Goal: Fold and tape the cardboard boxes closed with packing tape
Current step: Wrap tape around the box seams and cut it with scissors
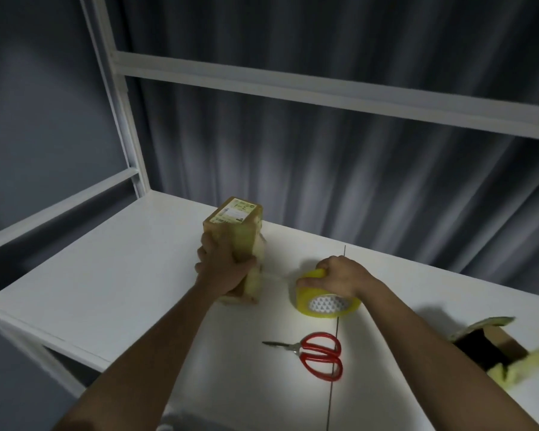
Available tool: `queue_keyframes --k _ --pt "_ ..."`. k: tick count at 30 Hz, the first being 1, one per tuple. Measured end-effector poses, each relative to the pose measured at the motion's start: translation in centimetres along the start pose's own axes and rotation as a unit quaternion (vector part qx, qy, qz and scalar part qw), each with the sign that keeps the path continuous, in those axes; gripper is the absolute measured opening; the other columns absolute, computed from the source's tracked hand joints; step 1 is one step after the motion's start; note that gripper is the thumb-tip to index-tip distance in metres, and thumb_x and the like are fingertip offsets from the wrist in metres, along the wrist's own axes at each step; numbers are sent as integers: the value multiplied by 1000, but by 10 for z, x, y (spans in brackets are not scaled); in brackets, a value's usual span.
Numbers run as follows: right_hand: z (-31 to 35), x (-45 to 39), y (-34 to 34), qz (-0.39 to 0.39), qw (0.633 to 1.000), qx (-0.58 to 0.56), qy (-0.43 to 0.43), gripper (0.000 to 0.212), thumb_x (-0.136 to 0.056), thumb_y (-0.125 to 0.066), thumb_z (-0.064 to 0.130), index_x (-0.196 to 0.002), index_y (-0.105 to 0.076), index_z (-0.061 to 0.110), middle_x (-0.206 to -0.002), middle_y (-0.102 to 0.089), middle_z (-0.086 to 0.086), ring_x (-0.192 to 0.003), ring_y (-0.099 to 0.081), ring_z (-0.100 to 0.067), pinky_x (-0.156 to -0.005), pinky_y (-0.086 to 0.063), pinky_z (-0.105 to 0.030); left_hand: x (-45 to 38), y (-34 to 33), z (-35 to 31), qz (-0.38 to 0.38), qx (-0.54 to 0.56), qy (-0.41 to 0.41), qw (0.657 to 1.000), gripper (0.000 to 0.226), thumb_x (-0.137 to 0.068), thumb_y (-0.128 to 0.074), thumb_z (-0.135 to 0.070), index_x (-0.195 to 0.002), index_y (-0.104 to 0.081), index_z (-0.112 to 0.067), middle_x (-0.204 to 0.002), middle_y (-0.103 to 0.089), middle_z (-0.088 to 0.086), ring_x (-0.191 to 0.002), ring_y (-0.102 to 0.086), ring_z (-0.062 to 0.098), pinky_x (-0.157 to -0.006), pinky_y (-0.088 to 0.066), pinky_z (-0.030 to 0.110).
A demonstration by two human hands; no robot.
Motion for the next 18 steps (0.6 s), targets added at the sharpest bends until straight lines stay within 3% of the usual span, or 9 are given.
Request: queue_keyframes --k 3,5,8,12,15,18 --pt "-13 8 5 12 998 -68 -6 45 -85 -49 63 -116 -59 31 -118 -60 0 -116 -47 -28 -98 -39 -34 0 7 -16 -52 81 -36 995 113 -70 -77 -45 -148 1 -24 -151 -5 4 -135 -21 35 -106 -27 55" --pt "-15 12 10 -22 999 -28 14 30 -94 -43 45 -112 -59 27 -111 -60 -3 -113 -42 -27 -96 -32 -33 0 11 -22 -91 120 -61 987 123 -63 -83 -40 -148 3 -22 -151 -6 4 -136 -19 32 -106 -27 56" --pt "-14 18 3 -86 992 75 55 33 -97 -39 43 -119 -54 24 -117 -59 0 -115 -44 -21 -95 -25 -35 3 5 -24 -104 160 -90 977 132 -56 -89 -36 -149 4 -20 -152 -9 7 -138 -19 31 -108 -30 57" --pt "-27 25 -36 -110 986 116 40 51 -94 -34 50 -140 -39 28 -140 -47 4 -128 -39 -18 -99 -22 -37 19 -16 -15 -130 142 -129 973 129 -56 -89 -37 -148 -4 -12 -148 -18 17 -133 -28 36 -102 -39 55" --pt "-31 33 -58 -120 980 159 24 58 -90 -28 51 -140 -38 22 -140 -45 -1 -130 -36 -22 -99 -20 -38 29 -33 -8 -118 126 -170 970 128 -57 -87 -42 -146 2 -20 -147 -16 14 -132 -28 35 -102 -39 51" --pt "-32 35 -73 -116 978 172 2 49 -93 -41 46 -134 -42 20 -135 -48 -5 -128 -38 -26 -100 -23 -39 33 -42 -4 -115 103 -214 965 127 -56 -86 -47 -145 1 -19 -145 -15 18 -130 -28 34 -101 -38 47"
Point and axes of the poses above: each hand's wrist, its own x-axis away from the middle knuckle, its own y-axis out of the back of the hand, z = x × y, the point moved 6 cm from there along -x, towards the middle knuckle
